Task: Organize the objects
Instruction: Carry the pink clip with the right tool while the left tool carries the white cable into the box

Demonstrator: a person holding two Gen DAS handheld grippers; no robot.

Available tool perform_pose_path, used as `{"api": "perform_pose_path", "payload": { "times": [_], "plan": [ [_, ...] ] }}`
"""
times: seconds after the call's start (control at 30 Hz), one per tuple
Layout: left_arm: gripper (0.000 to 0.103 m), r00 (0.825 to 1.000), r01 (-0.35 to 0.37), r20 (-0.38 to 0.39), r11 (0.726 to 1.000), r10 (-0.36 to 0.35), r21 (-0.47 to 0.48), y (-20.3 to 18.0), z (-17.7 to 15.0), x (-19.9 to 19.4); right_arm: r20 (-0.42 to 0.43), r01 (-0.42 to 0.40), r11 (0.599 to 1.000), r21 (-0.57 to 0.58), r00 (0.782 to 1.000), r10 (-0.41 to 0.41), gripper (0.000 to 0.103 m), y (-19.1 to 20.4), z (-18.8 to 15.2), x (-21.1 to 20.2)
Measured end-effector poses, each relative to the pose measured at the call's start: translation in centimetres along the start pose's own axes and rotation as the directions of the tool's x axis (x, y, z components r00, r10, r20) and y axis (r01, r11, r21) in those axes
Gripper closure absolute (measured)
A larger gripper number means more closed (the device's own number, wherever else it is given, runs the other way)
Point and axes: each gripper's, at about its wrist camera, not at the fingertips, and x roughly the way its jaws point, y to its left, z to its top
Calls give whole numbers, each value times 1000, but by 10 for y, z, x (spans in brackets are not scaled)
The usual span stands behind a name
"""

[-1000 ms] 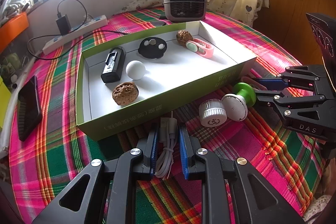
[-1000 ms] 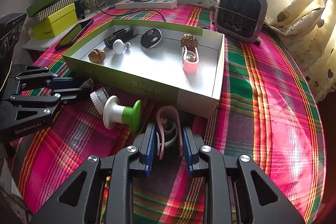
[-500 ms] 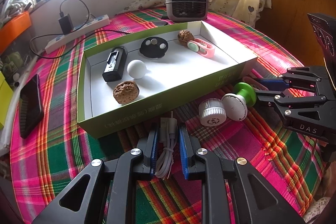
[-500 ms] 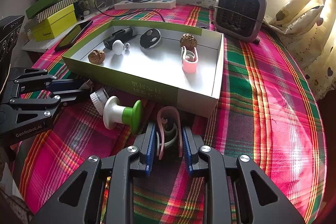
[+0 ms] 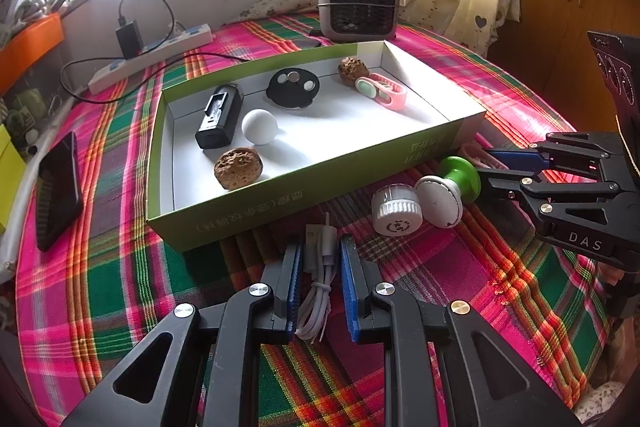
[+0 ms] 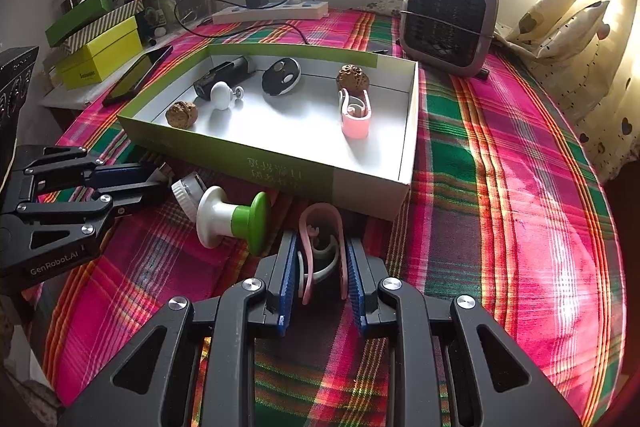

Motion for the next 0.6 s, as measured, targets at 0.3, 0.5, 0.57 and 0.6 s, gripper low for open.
{"api": "perform_pose_path", "payload": {
  "times": [0.3, 0.5, 0.57, 0.6],
  "plan": [
    [87, 1000, -5, 19, 999, 5, -41, 4, -1, -9, 24, -8, 1000, 26, 1000, 7, 79, -2, 3, -9],
    [87, 999, -3, 42, 998, 6, -55, 4, 2, -18, 45, -19, 999, 42, 999, 17, 79, -1, 7, -17],
    [87, 999, -2, 42, 999, 4, -54, 4, 2, -20, 49, -21, 999, 45, 999, 19, 79, -2, 8, -19],
    [87, 999, -4, 44, 998, 6, -55, 4, 3, -21, 52, -20, 999, 46, 999, 17, 79, -2, 9, -20]
  ]
}}
